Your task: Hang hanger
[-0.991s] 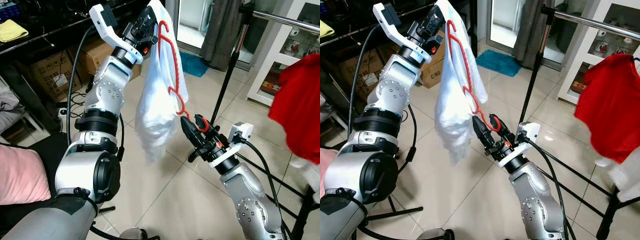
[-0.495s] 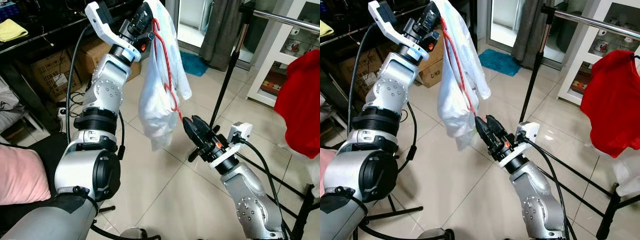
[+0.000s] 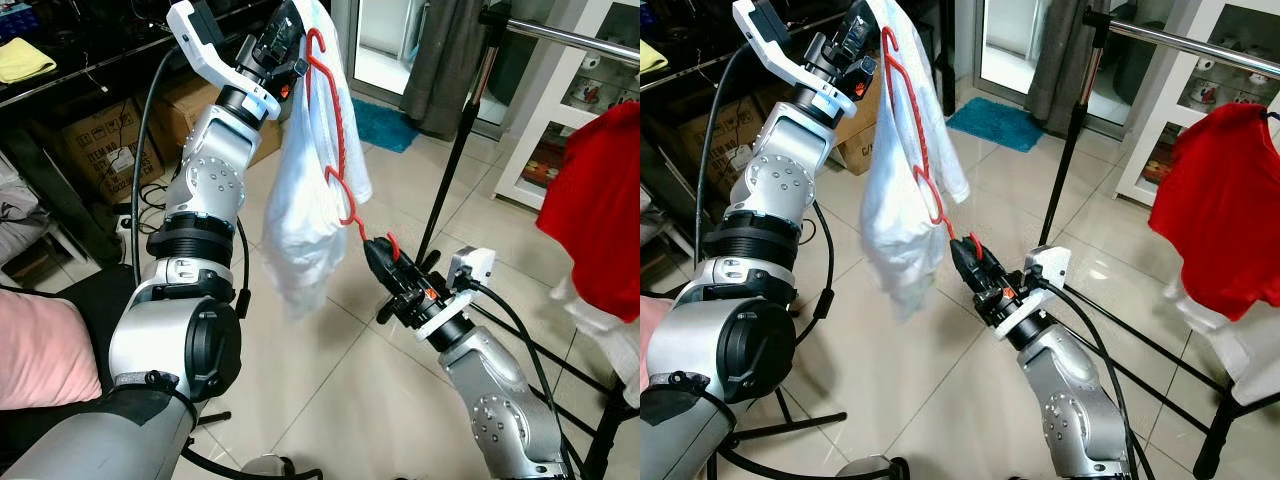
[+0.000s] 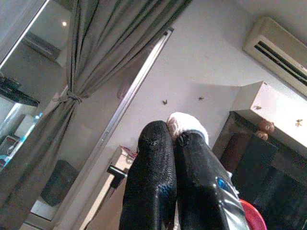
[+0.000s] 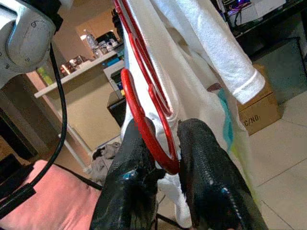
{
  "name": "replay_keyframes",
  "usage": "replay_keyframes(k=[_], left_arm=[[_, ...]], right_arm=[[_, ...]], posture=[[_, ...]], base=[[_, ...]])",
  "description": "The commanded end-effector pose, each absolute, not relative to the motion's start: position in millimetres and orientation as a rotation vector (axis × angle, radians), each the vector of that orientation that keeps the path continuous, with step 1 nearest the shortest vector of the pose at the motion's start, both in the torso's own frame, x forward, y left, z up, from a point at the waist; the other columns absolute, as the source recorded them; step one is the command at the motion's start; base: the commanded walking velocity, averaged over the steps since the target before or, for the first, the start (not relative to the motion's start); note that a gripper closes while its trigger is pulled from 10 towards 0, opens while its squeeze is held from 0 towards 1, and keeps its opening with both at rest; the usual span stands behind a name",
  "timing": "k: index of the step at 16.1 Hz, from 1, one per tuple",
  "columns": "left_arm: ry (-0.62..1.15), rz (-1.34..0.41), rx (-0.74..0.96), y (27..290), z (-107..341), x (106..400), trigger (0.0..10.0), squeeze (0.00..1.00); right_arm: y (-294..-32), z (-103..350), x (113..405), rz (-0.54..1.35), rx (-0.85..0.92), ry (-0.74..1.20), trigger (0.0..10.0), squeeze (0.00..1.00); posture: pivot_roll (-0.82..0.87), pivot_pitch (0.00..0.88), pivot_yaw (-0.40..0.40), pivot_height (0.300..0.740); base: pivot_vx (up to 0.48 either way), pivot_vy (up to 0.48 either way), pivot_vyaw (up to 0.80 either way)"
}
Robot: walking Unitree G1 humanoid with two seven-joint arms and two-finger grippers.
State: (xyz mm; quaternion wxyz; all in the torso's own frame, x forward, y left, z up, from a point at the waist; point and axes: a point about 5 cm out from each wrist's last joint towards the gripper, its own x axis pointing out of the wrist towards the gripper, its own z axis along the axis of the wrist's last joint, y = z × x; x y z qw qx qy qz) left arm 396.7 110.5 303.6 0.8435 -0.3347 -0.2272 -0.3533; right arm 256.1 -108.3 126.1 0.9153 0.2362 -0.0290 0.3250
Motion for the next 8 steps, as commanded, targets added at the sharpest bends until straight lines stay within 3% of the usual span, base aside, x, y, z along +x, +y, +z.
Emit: replay_keyframes(k=[1, 8], left_arm=[[-0.527, -0.758, -0.714, 110.4, 320.3, 396.1, 0.0, 0.00], [-0.539, -0.750, -0.727, 113.5, 323.7, 396.9, 0.0, 0.00]], right_arm=[[-107.2, 127.0, 257.1, 0.676, 0.485, -0.068, 0.0, 0.00], [-107.2, 127.6, 259.0, 0.682, 0.499, -0.081, 0.0, 0.00]], posture=[[0.09, 0.079, 0.080, 0.740], [0.10, 0.068, 0.080, 0.740]], base=[[0.000, 0.000, 0.00], [0.000, 0.000, 0.00]])
